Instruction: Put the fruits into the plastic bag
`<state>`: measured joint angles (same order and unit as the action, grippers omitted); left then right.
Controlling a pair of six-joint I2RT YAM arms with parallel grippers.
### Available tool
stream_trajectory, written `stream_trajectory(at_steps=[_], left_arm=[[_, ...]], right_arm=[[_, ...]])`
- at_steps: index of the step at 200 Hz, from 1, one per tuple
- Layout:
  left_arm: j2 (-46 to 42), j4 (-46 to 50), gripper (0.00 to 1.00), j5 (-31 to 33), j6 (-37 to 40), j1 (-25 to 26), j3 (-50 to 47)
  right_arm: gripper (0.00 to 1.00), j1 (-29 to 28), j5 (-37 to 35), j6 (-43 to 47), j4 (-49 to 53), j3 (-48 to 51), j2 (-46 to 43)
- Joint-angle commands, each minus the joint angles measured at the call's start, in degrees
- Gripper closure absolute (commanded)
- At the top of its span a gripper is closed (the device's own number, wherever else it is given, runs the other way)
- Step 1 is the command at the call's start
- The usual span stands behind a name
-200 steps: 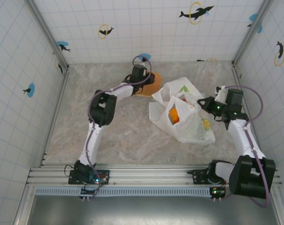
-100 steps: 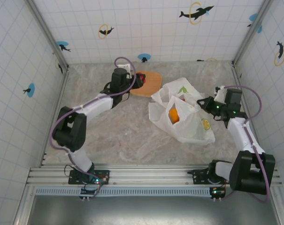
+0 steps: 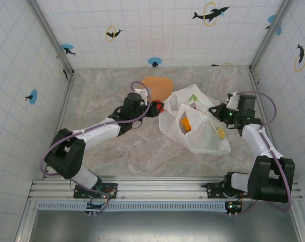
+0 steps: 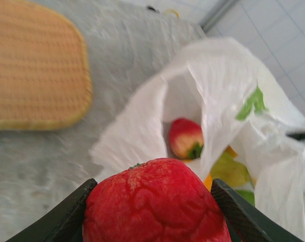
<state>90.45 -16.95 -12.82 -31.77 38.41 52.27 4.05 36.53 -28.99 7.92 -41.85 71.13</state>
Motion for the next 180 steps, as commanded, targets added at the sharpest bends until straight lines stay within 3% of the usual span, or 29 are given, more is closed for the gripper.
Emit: stream_trajectory(at_steps=[1,86,142,180], left_arm=[[4.42,-1.05,0.59,-1.68,1.73,2.22,3.27],[17.37,-2.27,0.57,-7.86,3.72,9.6,11.56],[26.18,-2.15,0.55,-9.33,2.43,9.79,23.26],[32.15,-2.33,0.54,-6.61,-0.48,9.84,30.49]], right_arm=[[1.0,-0.4,-0.67,-0.01,-1.42,-1.95,-0.37],[1.0,-0.49,-0.78,-0.08,-0.93,-1.58,-1.37],[1.0,-1.15,-1.2,-0.2,-0.9,-1.64,-1.74],[1.0,-1.22,-1.47,0.16,-0.45,-1.42,-2.05]])
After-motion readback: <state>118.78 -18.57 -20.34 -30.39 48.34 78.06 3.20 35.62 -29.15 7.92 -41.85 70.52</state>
